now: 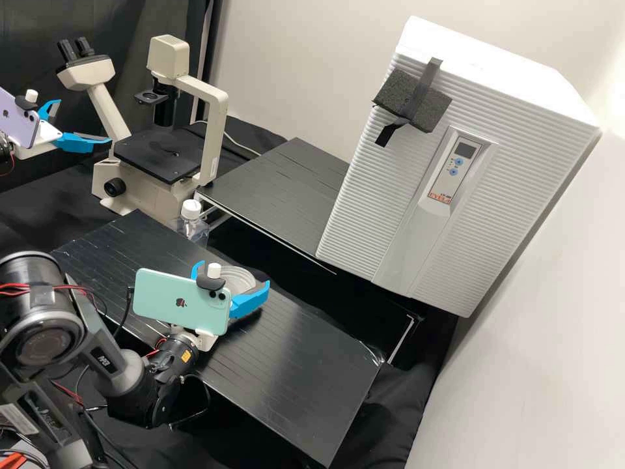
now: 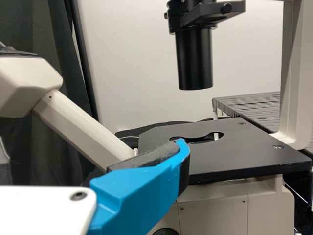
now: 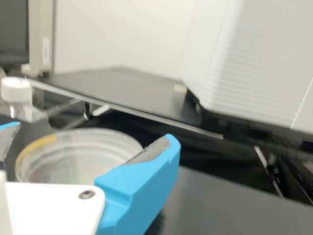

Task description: Close the petri dish lid.

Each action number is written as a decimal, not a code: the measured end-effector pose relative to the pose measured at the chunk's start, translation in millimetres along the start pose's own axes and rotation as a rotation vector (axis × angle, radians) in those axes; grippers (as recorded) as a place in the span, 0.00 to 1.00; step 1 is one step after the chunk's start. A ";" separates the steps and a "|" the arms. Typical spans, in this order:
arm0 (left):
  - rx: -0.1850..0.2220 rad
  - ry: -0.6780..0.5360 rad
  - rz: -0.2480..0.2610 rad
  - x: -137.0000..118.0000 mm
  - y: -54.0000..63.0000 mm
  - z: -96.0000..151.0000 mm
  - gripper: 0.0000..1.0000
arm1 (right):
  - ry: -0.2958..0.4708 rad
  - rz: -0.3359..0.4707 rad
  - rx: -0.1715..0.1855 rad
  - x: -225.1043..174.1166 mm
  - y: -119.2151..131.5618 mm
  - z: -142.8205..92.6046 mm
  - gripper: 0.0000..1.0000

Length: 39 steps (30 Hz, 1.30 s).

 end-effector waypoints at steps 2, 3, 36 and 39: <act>0.000 0.000 0.000 0.0 0.0 0.0 1.00 | -0.002 0.000 -0.002 -0.3 0.3 0.3 1.00; 0.000 0.000 0.000 0.0 0.0 0.0 1.00 | -0.001 0.002 0.002 -0.5 0.6 0.0 1.00; 0.000 0.000 0.000 0.0 0.0 0.0 1.00 | 0.030 0.215 0.212 -15.1 29.3 -14.6 1.00; 0.000 0.000 0.000 0.0 0.0 0.0 1.00 | 0.015 0.234 0.241 -13.7 29.7 -12.4 1.00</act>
